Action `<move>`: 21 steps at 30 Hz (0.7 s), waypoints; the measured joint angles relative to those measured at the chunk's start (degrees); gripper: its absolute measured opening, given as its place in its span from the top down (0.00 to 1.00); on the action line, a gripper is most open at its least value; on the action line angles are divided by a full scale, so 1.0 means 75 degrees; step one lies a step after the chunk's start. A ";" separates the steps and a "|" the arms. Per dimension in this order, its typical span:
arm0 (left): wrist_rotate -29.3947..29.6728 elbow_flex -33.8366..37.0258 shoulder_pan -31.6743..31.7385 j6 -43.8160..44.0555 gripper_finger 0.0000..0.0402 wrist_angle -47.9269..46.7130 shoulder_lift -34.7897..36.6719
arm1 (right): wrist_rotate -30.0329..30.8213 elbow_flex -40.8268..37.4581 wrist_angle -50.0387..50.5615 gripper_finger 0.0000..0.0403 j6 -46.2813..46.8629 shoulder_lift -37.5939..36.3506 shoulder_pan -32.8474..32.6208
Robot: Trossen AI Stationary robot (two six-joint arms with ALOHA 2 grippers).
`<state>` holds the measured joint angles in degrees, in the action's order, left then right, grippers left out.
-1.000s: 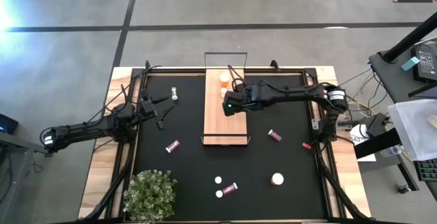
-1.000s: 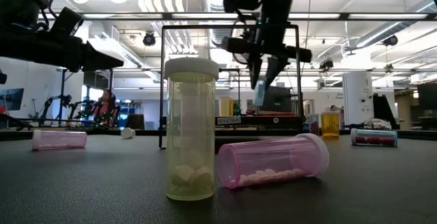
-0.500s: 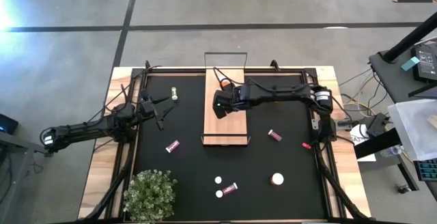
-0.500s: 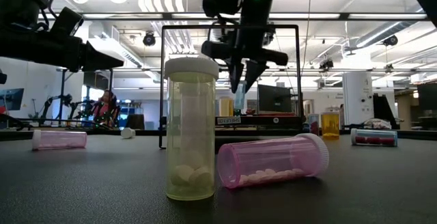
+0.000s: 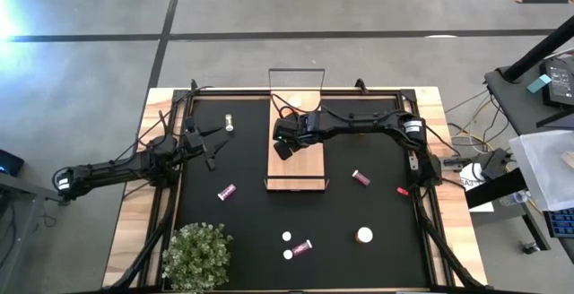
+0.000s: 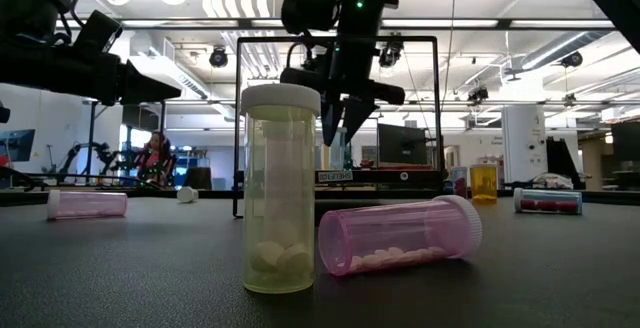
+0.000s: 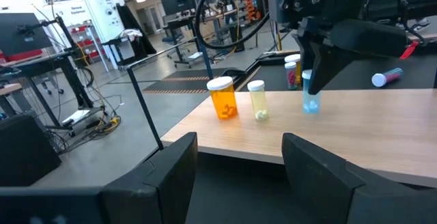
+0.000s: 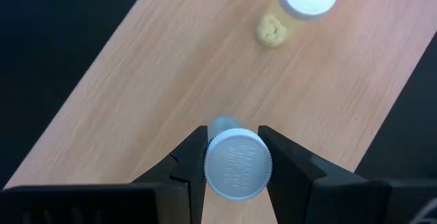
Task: Pick and place medicine bottles onto shelf by color
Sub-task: Put the middle right blue medicine bottle on the shelf
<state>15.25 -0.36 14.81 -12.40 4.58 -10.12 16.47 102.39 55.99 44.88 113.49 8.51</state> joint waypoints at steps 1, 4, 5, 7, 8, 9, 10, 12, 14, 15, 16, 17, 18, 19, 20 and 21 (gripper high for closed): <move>0.0000 0.0000 0.0001 0.0000 0.51 -0.0009 0.0001 | 0.0000 0.0018 -0.0014 0.72 -0.0002 -0.0002 0.0003; 0.0000 0.0000 0.0001 0.0000 0.51 -0.0005 -0.0004 | -0.0011 0.0020 -0.0022 0.72 -0.0034 0.0001 0.0003; 0.0000 0.0000 -0.0001 0.0000 0.51 -0.0006 0.0000 | -0.0027 0.0020 -0.0024 0.72 -0.0078 0.0008 0.0003; 0.0000 0.0000 0.0002 0.0003 0.51 -0.0001 0.0005 | -0.0029 0.0020 -0.0044 0.72 -0.0145 0.0077 0.0003; 0.0000 0.0000 -0.0001 0.0003 0.51 -0.0001 0.0004 | -0.0032 0.0020 -0.0062 0.72 -0.0180 0.0101 0.0003; 0.0000 0.0000 -0.0001 0.0000 0.51 -0.0004 0.0009 | -0.0035 0.0017 -0.0068 0.72 -0.0201 0.0139 0.0003; 0.0000 0.0000 0.0000 0.0000 0.51 -0.0002 0.0016 | -0.0017 0.0014 -0.0091 0.72 -0.0204 0.0165 0.0008; 0.0000 0.0000 0.0002 0.0001 0.51 0.0002 0.0017 | -0.0048 0.0014 -0.0110 0.72 -0.0210 0.0183 0.0022; 0.0000 0.0000 0.0002 0.0000 0.51 0.0004 0.0017 | -0.0050 0.0014 -0.0139 0.72 -0.0221 0.0187 0.0037; 0.0000 0.0000 0.0001 0.0001 0.51 0.0002 0.0011 | -0.0052 0.0014 -0.0141 0.72 -0.0221 0.0187 0.0042; 0.0000 0.0000 0.0000 0.0001 0.51 0.0002 0.0002 | -0.0052 0.0014 -0.0141 0.72 -0.0221 0.0187 0.0048; 0.0000 0.0000 0.0000 0.0002 0.51 -0.0001 0.0002 | -0.0053 0.0014 -0.0144 0.72 -0.0221 0.0187 0.0050; 0.0000 0.0000 0.0002 0.0002 0.51 0.0002 0.0005 | -0.0052 0.0014 -0.0150 0.72 -0.0221 0.0187 0.0050; 0.0000 0.0000 0.0002 0.0000 0.51 -0.0001 0.0005 | -0.0052 0.0014 -0.0162 0.72 -0.0221 0.0187 0.0050; 0.0000 0.0000 0.0002 0.0001 0.51 0.0001 0.0005 | -0.0052 0.0014 -0.0173 0.72 -0.0222 0.0187 0.0052; 0.0000 0.0000 0.0002 0.0002 0.51 0.0002 0.0005 | -0.0052 0.0014 -0.0183 0.72 -0.0225 0.0187 0.0058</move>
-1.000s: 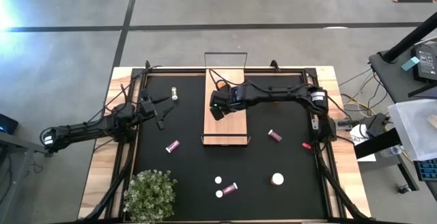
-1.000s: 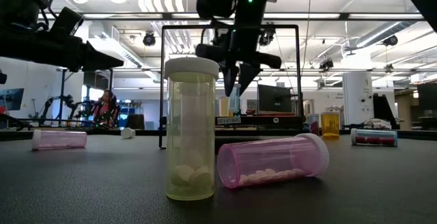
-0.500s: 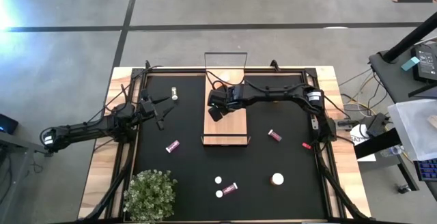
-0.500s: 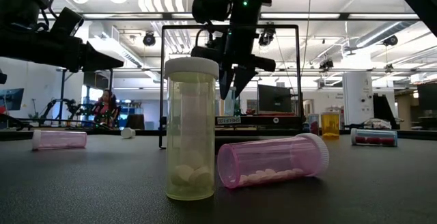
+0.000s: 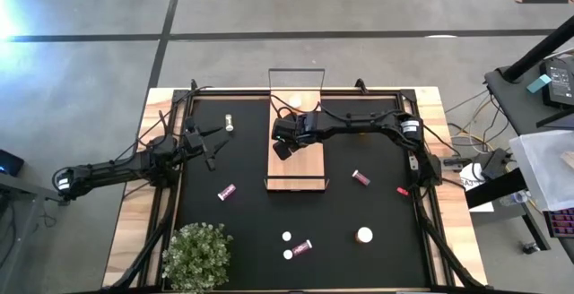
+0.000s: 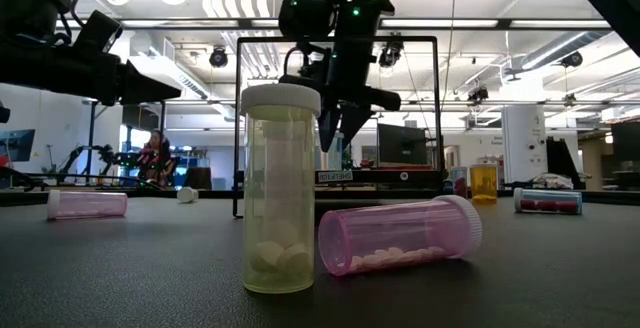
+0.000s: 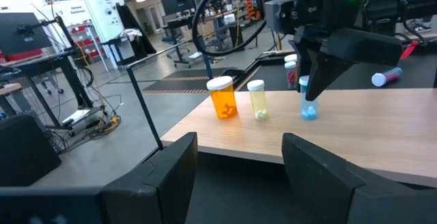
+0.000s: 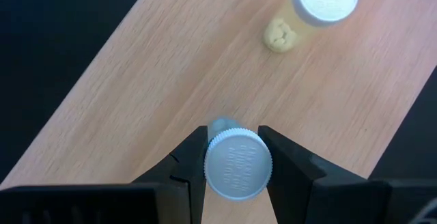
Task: Pick and place medicine bottles onto shelf by color
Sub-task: Put the middle right blue medicine bottle on the shelf
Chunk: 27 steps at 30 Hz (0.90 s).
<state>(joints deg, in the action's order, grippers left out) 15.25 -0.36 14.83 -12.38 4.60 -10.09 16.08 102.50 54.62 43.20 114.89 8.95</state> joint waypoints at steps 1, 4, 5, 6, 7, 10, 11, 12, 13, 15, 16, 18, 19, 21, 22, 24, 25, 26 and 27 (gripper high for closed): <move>0.0000 0.0000 0.0000 0.0000 0.51 0.0000 0.0000 | 0.0000 0.0000 -0.0011 0.72 -0.0024 0.0000 0.0000; 0.0000 0.0000 -0.0001 -0.0001 0.51 -0.0001 0.0000 | 0.0000 0.0000 -0.0034 0.72 -0.0078 0.0002 0.0000; 0.0000 0.0000 -0.0001 -0.0002 0.51 0.0000 0.0000 | 0.0000 0.0000 -0.0047 0.72 -0.0080 0.0003 0.0000; 0.0000 0.0000 -0.0001 -0.0001 0.51 0.0000 0.0000 | 0.0000 0.0000 -0.0052 0.72 -0.0101 0.0003 0.0000; 0.0000 0.0000 0.0000 -0.0002 0.51 0.0000 0.0000 | 0.0000 0.0000 -0.0058 0.72 -0.0131 0.0004 0.0000; 0.0000 0.0000 0.0000 0.0000 0.51 0.0000 0.0000 | 0.0023 0.0000 -0.0071 0.72 -0.0178 0.0006 0.0000; 0.0000 0.0000 0.0000 -0.0001 0.51 0.0000 0.0000 | 0.0039 0.0000 -0.0071 0.71 -0.0186 0.0006 0.0000; 0.0000 0.0000 0.0000 -0.0003 0.51 0.0000 0.0000 | 0.0049 0.0000 -0.0071 0.70 -0.0215 0.0006 0.0000; 0.0000 0.0000 0.0000 0.0000 0.51 0.0000 0.0003 | 0.0055 -0.0003 -0.0071 0.68 -0.0249 0.0008 0.0003; 0.0000 0.0000 0.0000 -0.0002 0.51 -0.0002 0.0003 | 0.0055 -0.0003 -0.0071 0.65 -0.0260 0.0012 0.0012; 0.0000 0.0000 0.0000 0.0000 0.51 0.0000 0.0003 | 0.0055 -0.0003 -0.0071 0.64 -0.0262 0.0013 0.0016; 0.0000 0.0000 0.0000 -0.0001 0.51 0.0000 0.0003 | 0.0058 -0.0005 -0.0071 0.61 -0.0261 0.0015 0.0026; 0.0000 0.0000 0.0000 0.0000 0.51 0.0000 0.0003 | 0.0058 -0.0006 -0.0071 0.59 -0.0259 0.0015 0.0026; 0.0000 0.0000 -0.0002 -0.0001 0.51 0.0000 0.0003 | 0.0061 -0.0006 -0.0064 0.57 -0.0255 0.0011 0.0026; 0.0000 0.0000 0.0000 -0.0002 0.51 0.0000 0.0000 | 0.0078 -0.0009 -0.0045 0.56 -0.0236 -0.0011 0.0026; 0.0000 0.0000 0.0000 -0.0001 0.51 0.0000 0.0000 | 0.0233 -0.0015 0.0072 0.54 -0.0101 -0.0093 0.0023; 0.0000 0.0000 -0.0003 0.0000 0.51 0.0000 0.0000 | 0.0317 -0.0015 0.0126 0.54 -0.0049 -0.0153 0.0003; 0.0000 0.0000 0.0000 -0.0003 0.51 0.0000 0.0000 | 0.0415 -0.0015 0.0187 0.54 0.0014 -0.0227 -0.0018; 0.0000 0.0000 0.0000 0.0000 0.51 0.0000 0.0000 | 0.0484 -0.0015 0.0269 0.54 0.0038 -0.0285 -0.0046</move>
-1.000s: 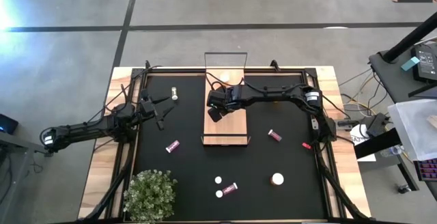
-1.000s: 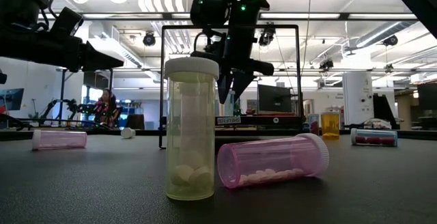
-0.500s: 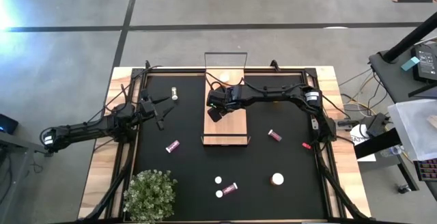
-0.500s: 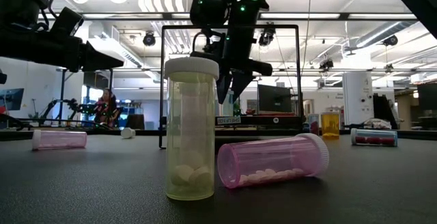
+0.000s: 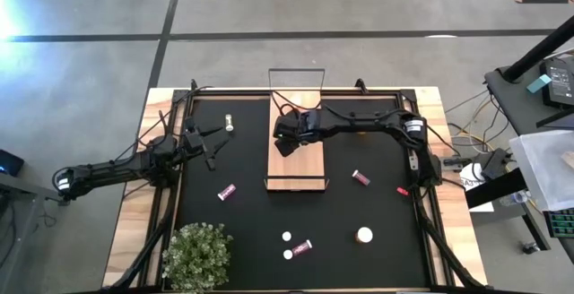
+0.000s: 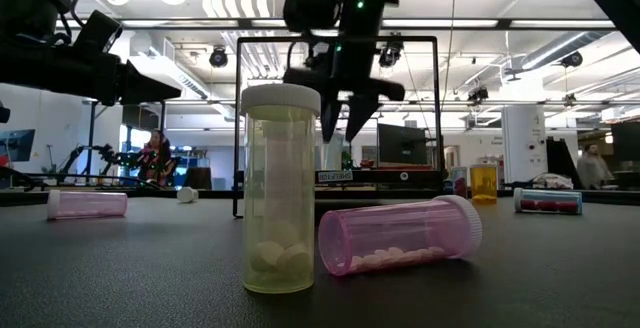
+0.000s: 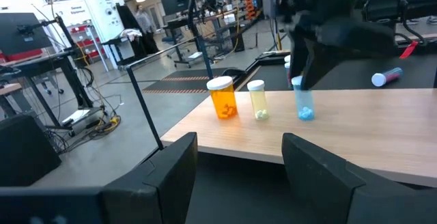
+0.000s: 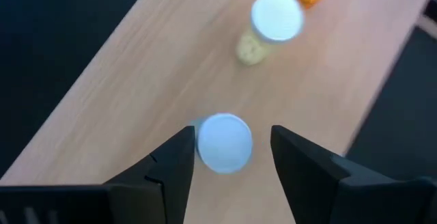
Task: Pick and place medicine bottles onto shelf by color
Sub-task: Put the middle right blue medicine bottle on the shelf, then put the bottom center pink medicine bottle on the shelf
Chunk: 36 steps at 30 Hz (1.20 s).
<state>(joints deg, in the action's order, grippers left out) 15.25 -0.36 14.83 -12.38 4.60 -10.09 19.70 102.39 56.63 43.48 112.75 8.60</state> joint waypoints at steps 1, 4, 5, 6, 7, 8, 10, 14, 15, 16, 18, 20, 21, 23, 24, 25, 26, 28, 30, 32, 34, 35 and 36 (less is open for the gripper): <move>0.0000 0.0000 -0.0002 -0.0001 0.51 0.0000 0.0000 | 0.0074 0.0000 0.0074 0.54 0.0000 -0.0054 -0.0032; 0.0000 0.0000 -0.0002 -0.0001 0.51 0.0001 0.0002 | 0.0238 -0.0003 0.0268 0.55 0.0065 -0.0249 -0.0119; 0.0000 0.0000 0.0000 -0.0003 0.51 0.0000 0.0000 | 0.0239 -0.0006 0.0269 0.55 0.0065 -0.0322 -0.0151; 0.0000 0.0000 -0.0002 -0.0003 0.51 0.0000 0.0004 | 0.0239 -0.0013 0.0284 0.55 0.0059 -0.0385 -0.0163; 0.0000 0.0000 -0.0001 -0.0001 0.51 0.0003 0.0010 | 0.0243 -0.0016 0.0329 0.55 0.0050 -0.0438 -0.0194; 0.0000 0.0000 0.0000 -0.0001 0.51 0.0001 0.0010 | 0.0245 -0.0017 0.0378 0.55 0.0027 -0.0485 -0.0213; 0.0000 0.0000 0.0000 0.0000 0.51 0.0000 0.0006 | 0.0262 -0.0019 0.0495 0.55 0.0019 -0.0548 -0.0276; 0.0000 0.0000 0.0000 -0.0002 0.51 0.0001 0.0005 | 0.0353 -0.0032 0.1063 0.55 0.0192 -0.0765 -0.0427; 0.0000 0.0000 -0.0001 -0.0001 0.51 0.0004 0.0005 | 0.0396 -0.0032 0.1303 0.55 0.0391 -0.0850 -0.0470; 0.0000 0.0000 0.0000 -0.0001 0.51 0.0005 0.0000 | 0.0418 -0.0032 0.1554 0.55 0.0662 -0.0951 -0.0521; 0.0000 0.0000 -0.0001 -0.0003 0.51 0.0003 0.0009 | 0.0588 -0.0068 0.2107 0.55 0.1335 -0.1153 -0.0663; 0.0000 0.0000 0.0000 -0.0003 0.51 0.0000 0.0012 | 0.0843 -0.0173 0.2667 0.55 0.2159 -0.1350 -0.0870; 0.0000 0.0000 -0.0003 -0.0003 0.51 0.0000 0.0012 | 0.0953 -0.0240 0.2912 0.55 0.2590 -0.1452 -0.0999; 0.0000 0.0000 0.0000 -0.0001 0.51 0.0002 0.0012 | 0.1138 -0.0403 0.3247 0.55 0.3499 -0.1669 -0.1264; 0.0000 0.0000 -0.0003 0.0000 0.51 0.0003 0.0012 | 0.1198 -0.0532 0.3373 0.55 0.3961 -0.1773 -0.1395; 0.0000 0.0000 0.0000 -0.0002 0.51 0.0005 0.0005 | 0.1246 -0.0681 0.3455 0.55 0.4408 -0.1872 -0.1522; 0.0000 0.0000 -0.0003 -0.0002 0.51 0.0001 0.0000 | 0.1272 -0.0857 0.3526 0.55 0.4826 -0.1979 -0.1627; 0.0000 0.0000 0.0000 0.0000 0.51 0.0003 0.0003 | 0.1320 -0.1240 0.3674 0.55 0.5786 -0.2158 -0.1821; 0.0000 0.0000 -0.0003 -0.0003 0.51 0.0000 0.0003 | 0.1224 -0.1662 0.3764 0.55 0.6790 -0.2373 -0.1981; 0.0000 0.0000 0.0000 0.0000 0.51 0.0003 0.0005 | 0.0845 -0.2056 0.3769 0.55 0.7754 -0.2606 -0.2132; 0.0000 0.0000 0.0000 -0.0002 0.51 0.0001 0.0004 | 0.0369 -0.2441 0.3706 0.55 0.8584 -0.2788 -0.2321; 0.0000 0.0000 -0.0001 -0.0003 0.51 0.0003 0.0000 | 0.0166 -0.2620 0.3631 0.55 0.8959 -0.2855 -0.2438; 0.0000 0.0000 -0.0001 0.0000 0.51 0.0002 0.0000 | 0.0010 -0.2783 0.3527 0.55 0.9246 -0.2907 -0.2577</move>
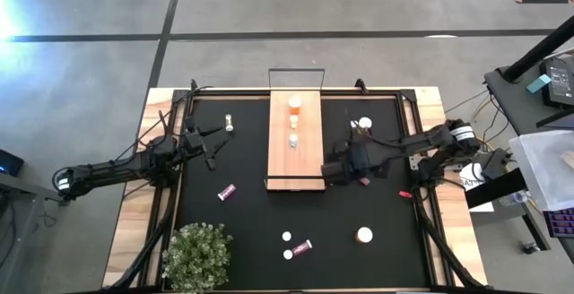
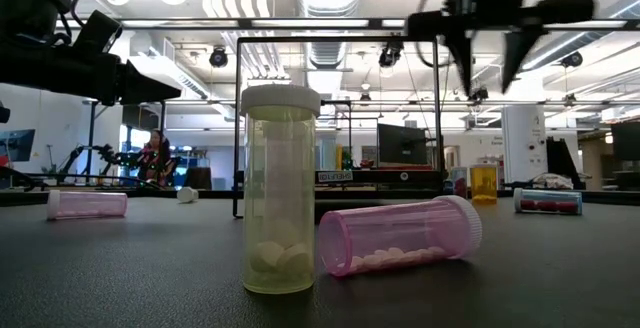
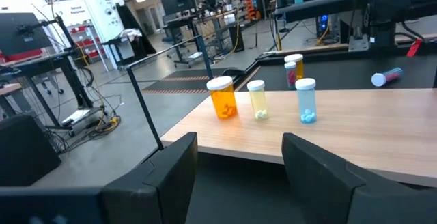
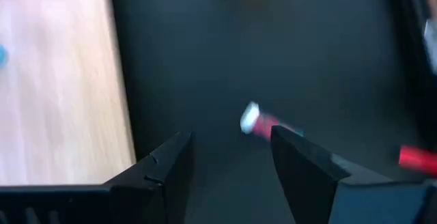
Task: Pick and place medicine bottles onto shelf by color
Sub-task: Put the bottom center pink medicine bottle on the shelf
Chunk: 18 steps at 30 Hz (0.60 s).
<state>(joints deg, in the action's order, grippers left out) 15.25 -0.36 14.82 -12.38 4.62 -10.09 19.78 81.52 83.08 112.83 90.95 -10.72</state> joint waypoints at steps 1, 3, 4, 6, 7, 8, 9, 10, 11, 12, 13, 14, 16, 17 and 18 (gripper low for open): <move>0.0000 0.0000 0.0000 -0.0002 0.51 -0.0003 0.0000 | -0.0095 -0.0140 -0.0113 0.55 0.0248 -0.0066 -0.0157; 0.0000 0.0000 -0.0001 -0.0003 0.51 -0.0005 0.0000 | -0.0115 -0.0354 -0.0354 0.55 0.0672 -0.0141 -0.0524; 0.0000 0.0000 -0.0001 0.0000 0.51 -0.0006 0.0003 | -0.0118 -0.0431 -0.0455 0.55 0.0872 -0.0167 -0.0717; 0.0000 0.0000 0.0000 -0.0001 0.51 -0.0005 0.0006 | -0.0126 -0.0537 -0.0632 0.55 0.1288 -0.0166 -0.1113; 0.0000 0.0000 0.0001 0.0000 0.51 -0.0005 0.0000 | -0.0133 -0.0573 -0.0720 0.55 0.1496 -0.0139 -0.1309; 0.0000 0.0000 0.0001 -0.0003 0.51 -0.0005 0.0000 | -0.0165 -0.0597 -0.0799 0.55 0.1693 -0.0114 -0.1498; 0.0000 0.0000 0.0000 -0.0003 0.51 -0.0005 0.0000 | -0.0257 -0.0618 -0.0855 0.56 0.1903 -0.0090 -0.1682; 0.0000 0.0000 0.0001 -0.0003 0.51 -0.0005 0.0000 | -0.0359 -0.0618 -0.0910 0.56 0.2089 -0.0023 -0.1857; 0.0000 0.0000 -0.0001 -0.0002 0.51 -0.0005 0.0000 | -0.0479 -0.0622 -0.0971 0.56 0.2275 0.0028 -0.2017; 0.0000 0.0000 -0.0001 -0.0002 0.51 -0.0005 0.0004 | -0.0575 -0.0627 -0.1037 0.57 0.2448 0.0079 -0.2187; 0.0000 0.0000 0.0000 0.0000 0.51 -0.0005 0.0010 | -0.0638 -0.0627 -0.1136 0.57 0.2562 0.0154 -0.2339; 0.0000 0.0000 0.0002 0.0000 0.51 -0.0004 0.0012 | -0.0665 -0.0627 -0.1255 0.58 0.2646 0.0214 -0.2489; 0.0000 0.0000 -0.0001 0.0000 0.51 -0.0005 0.0012 | -0.0669 -0.0561 -0.1431 0.58 0.2694 0.0374 -0.2747; 0.0000 0.0000 0.0002 0.0000 0.51 -0.0002 0.0012 | -0.0669 -0.0499 -0.1520 0.59 0.2692 0.0457 -0.2843; 0.0000 0.0000 0.0002 0.0000 0.51 -0.0002 0.0006 | -0.0669 -0.0425 -0.1590 0.59 0.2691 0.0555 -0.2928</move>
<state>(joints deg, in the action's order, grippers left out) 15.25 -0.36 14.83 -12.38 4.60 -10.04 14.76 78.34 71.16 133.01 95.11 -32.68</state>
